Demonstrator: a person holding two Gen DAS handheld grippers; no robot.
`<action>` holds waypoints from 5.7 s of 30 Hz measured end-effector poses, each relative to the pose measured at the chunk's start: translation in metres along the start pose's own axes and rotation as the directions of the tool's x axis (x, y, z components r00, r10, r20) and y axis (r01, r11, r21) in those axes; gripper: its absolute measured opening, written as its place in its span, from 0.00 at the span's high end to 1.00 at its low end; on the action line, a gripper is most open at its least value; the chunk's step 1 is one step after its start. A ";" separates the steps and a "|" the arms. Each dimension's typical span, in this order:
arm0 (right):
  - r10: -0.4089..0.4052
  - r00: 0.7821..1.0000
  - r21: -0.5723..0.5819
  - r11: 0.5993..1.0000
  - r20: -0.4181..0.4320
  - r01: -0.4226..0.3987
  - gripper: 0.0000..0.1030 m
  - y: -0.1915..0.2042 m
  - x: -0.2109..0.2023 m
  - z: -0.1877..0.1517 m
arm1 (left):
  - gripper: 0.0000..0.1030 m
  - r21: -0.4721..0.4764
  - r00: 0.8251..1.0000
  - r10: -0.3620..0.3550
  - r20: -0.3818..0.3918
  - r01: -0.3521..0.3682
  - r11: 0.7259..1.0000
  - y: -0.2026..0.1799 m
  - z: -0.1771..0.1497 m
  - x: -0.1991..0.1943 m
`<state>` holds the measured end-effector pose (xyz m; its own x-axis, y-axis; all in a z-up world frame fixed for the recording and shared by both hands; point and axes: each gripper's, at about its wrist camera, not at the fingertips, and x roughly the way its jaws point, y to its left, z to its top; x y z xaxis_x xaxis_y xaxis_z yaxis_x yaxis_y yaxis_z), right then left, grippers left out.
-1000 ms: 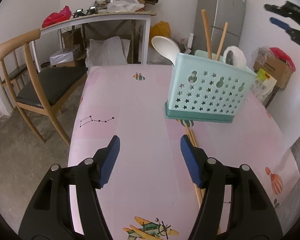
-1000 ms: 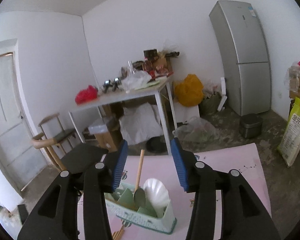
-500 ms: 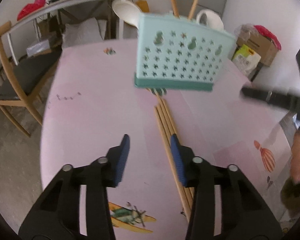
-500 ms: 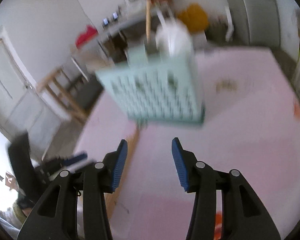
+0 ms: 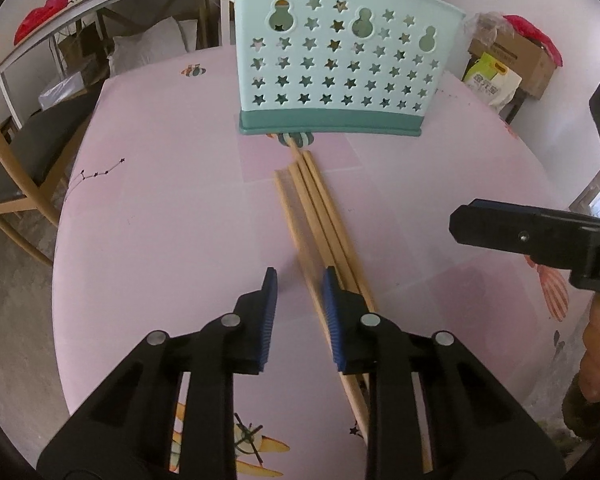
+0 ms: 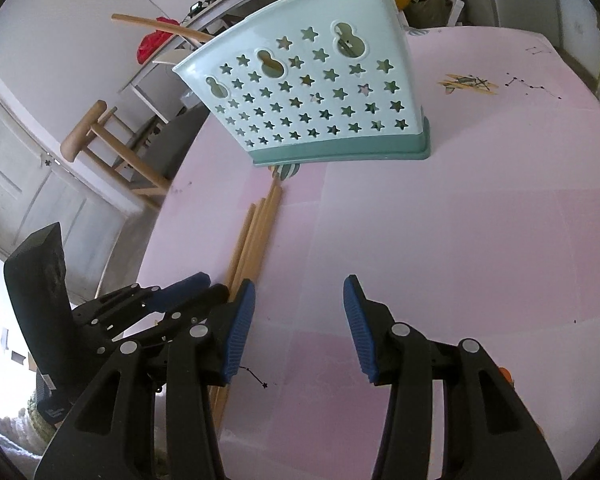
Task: Organize utensils
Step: 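Move both tools down to the remaining chopsticks on the table, then close the left tool on one chopstick while the right tool grasps another, then lift both held chopsticks up toward the green holder, then lower the left tool's chopstick into the green holder and open the left tool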
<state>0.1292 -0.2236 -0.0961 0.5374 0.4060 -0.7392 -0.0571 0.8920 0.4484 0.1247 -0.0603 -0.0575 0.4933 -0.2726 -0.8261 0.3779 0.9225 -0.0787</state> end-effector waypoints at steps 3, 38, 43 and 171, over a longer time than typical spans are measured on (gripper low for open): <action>0.006 1.000 -0.013 1.000 -0.006 -0.006 0.56 0.004 0.002 0.001 | 0.85 -0.012 1.000 0.010 0.001 -0.010 1.000 0.006 0.001 -0.002; -0.089 0.993 -0.221 0.973 -0.075 0.070 0.92 0.049 0.041 -0.017 | 0.91 -0.063 0.999 0.048 -0.002 -0.048 0.997 0.024 0.000 -0.002; -0.108 0.992 -0.205 0.974 -0.068 0.092 0.93 0.040 0.036 -0.016 | 0.91 -0.062 0.999 0.048 -0.002 -0.048 0.997 0.025 0.000 -0.002; -0.050 0.989 -0.079 0.995 0.141 0.062 0.93 -0.002 -0.047 0.050 | 0.78 -0.106 0.823 -0.228 0.521 0.327 0.939 0.029 0.194 -0.086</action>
<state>0.1457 -0.2548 -0.0371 0.6530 0.3283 -0.6825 -0.0898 0.9284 0.3606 0.2454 -0.0635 0.1195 0.7281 -0.5765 -0.3707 0.4332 0.8062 -0.4030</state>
